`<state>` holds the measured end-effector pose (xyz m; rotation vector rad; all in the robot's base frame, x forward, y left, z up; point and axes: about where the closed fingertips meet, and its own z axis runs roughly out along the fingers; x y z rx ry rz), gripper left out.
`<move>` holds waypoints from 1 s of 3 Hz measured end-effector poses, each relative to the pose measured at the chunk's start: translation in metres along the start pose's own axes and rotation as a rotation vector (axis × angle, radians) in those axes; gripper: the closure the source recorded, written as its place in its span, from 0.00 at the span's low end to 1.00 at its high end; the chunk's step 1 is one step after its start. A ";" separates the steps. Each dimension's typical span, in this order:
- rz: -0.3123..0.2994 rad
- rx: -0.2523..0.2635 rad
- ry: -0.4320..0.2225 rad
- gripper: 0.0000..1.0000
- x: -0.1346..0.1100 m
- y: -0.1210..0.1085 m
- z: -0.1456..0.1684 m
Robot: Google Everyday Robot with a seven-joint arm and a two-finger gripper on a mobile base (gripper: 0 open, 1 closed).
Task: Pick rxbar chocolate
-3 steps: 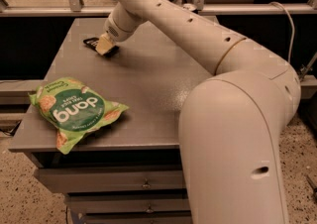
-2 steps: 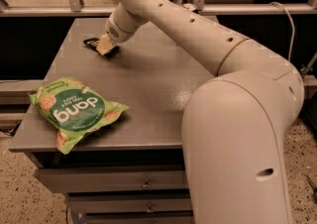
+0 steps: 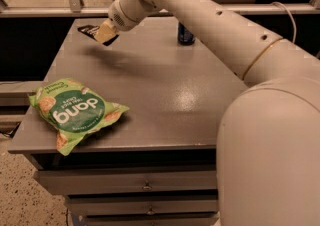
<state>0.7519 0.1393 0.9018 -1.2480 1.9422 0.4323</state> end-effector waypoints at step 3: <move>-0.083 0.055 -0.167 1.00 -0.032 -0.001 -0.068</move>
Offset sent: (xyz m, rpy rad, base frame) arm -0.0296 -0.0487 0.1003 0.1604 -0.2484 0.0231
